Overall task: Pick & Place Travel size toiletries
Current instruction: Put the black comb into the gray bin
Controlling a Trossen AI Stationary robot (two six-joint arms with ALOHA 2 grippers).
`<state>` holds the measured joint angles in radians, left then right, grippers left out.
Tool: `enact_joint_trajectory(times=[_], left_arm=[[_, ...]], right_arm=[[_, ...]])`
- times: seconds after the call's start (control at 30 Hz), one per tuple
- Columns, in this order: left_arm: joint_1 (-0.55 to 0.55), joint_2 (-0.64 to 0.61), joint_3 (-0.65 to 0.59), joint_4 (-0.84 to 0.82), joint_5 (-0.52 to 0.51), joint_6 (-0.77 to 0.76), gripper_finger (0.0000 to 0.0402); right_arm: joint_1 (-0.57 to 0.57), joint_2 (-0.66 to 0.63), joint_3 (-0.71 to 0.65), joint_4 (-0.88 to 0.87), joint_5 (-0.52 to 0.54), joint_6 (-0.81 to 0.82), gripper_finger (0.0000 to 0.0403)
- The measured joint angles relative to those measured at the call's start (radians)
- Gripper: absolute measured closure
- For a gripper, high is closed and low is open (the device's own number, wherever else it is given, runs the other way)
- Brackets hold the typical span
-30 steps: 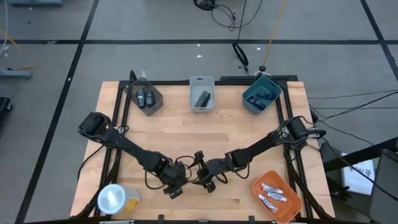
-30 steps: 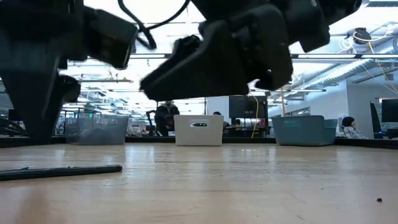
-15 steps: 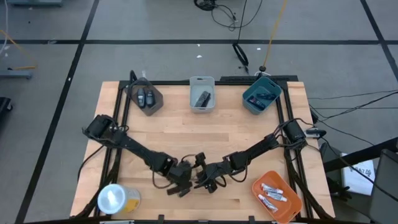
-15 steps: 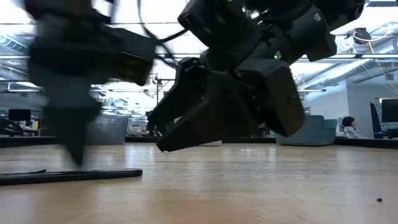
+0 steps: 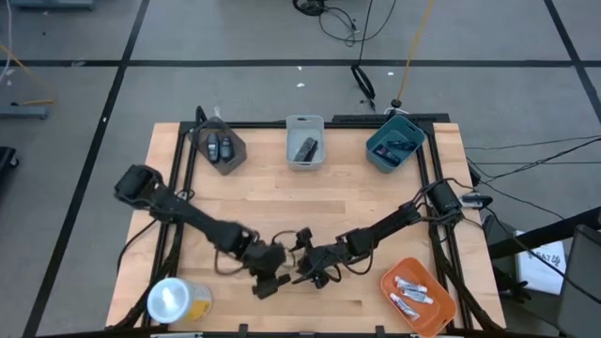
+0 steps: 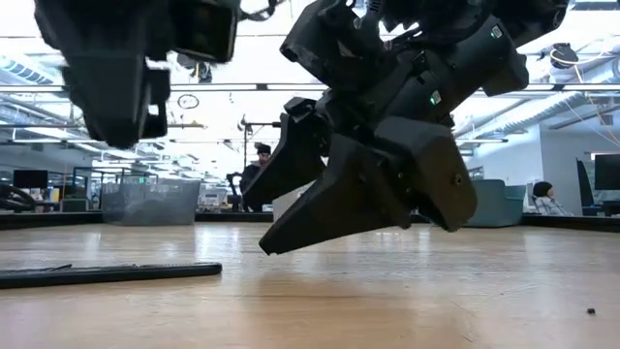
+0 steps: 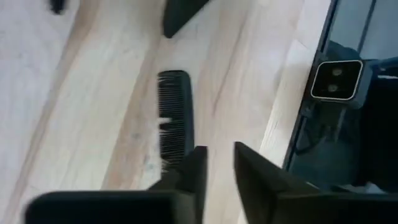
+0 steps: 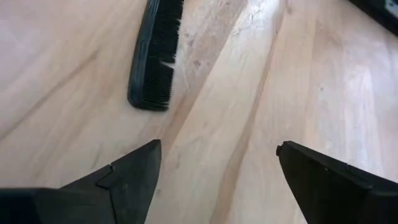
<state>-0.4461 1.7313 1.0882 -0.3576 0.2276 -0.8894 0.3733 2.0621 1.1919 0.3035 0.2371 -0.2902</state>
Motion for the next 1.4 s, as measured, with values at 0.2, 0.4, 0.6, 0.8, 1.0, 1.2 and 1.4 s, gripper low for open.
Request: enact_joint_trajectory(times=[0.2, 0.4, 0.6, 0.8, 1.0, 1.2, 1.4], left_arm=[[-0.106, 0.059, 0.0, 0.047, -0.06, -0.066, 0.0395], [-0.107, 0.161, 0.001, 0.042, -0.053, -0.097, 0.0399], [-0.086, 0.178, 0.004, 0.046, -0.063, -0.021, 0.0399], [0.006, 0.179, 0.003, 0.045, -0.097, 0.099, 0.04], [0.096, 0.18, 0.002, 0.083, -0.074, 0.226, 0.04], [0.133, 0.129, -0.005, 0.077, 0.007, 0.31, 0.0401], [0.105, -0.008, 0.0, 0.001, -0.094, 0.331, 0.0401]], right_arm=[[0.0, -0.006, 0.0, 0.012, -0.002, -0.014, 0.009], [0.0, -0.006, -0.001, 0.017, -0.002, -0.018, 0.009], [0.0, -0.006, -0.001, 0.008, -0.002, -0.018, 0.009], [0.0, -0.01, -0.001, -0.038, 0.05, -0.018, 0.009], [0.0, -0.014, 0.0, -0.105, 0.112, 0.022, 0.009], [0.0, -0.034, 0.0, -0.157, 0.103, 0.087, 0.009], [0.001, -0.071, -0.001, -0.151, 0.102, 0.037, 0.009]])
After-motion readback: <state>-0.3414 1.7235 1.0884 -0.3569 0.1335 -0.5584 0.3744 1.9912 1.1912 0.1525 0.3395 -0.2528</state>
